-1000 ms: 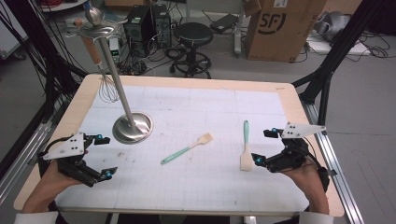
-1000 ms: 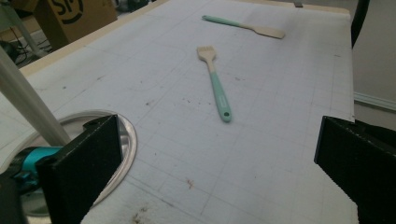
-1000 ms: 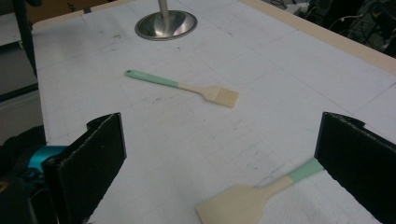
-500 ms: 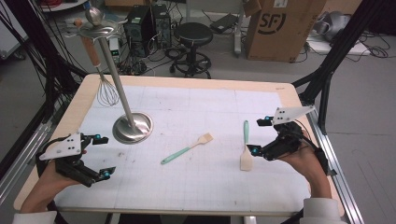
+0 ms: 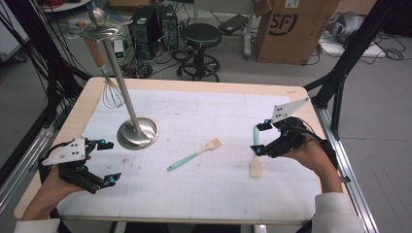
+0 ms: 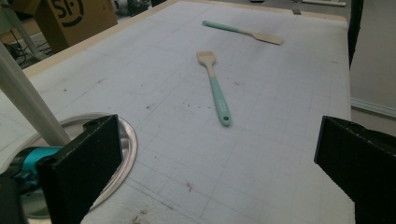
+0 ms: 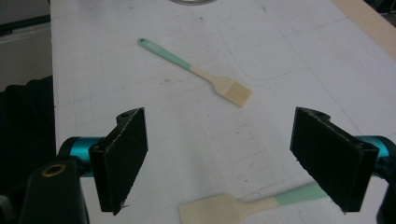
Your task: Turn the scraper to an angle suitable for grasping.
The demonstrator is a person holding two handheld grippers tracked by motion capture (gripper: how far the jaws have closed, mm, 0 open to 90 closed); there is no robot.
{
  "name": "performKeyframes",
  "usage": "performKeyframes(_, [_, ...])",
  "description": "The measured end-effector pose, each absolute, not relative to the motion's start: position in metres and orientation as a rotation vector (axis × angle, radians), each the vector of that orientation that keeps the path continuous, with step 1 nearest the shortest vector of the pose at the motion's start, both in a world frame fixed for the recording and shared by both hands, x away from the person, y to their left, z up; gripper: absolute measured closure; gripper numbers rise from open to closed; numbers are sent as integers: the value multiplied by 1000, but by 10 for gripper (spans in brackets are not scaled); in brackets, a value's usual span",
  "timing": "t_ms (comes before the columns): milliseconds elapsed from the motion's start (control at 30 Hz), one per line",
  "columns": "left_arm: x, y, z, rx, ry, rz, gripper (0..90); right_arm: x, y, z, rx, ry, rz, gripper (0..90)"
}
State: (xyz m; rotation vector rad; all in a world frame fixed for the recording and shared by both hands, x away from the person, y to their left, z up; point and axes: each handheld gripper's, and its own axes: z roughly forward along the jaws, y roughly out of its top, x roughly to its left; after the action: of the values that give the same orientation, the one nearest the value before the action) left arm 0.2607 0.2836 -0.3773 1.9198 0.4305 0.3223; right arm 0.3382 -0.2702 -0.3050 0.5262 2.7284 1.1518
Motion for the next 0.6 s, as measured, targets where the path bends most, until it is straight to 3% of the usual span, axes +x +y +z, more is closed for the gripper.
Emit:
performKeyframes(233, [261, 284, -377, 1924, 430, 324, 16, 347, -262, -311, 523, 2812, 1074, 410])
performKeyframes(600, [261, 284, -377, 1921, 432, 323, 16, 359, -255, -323, 591, 2861, 984, 857])
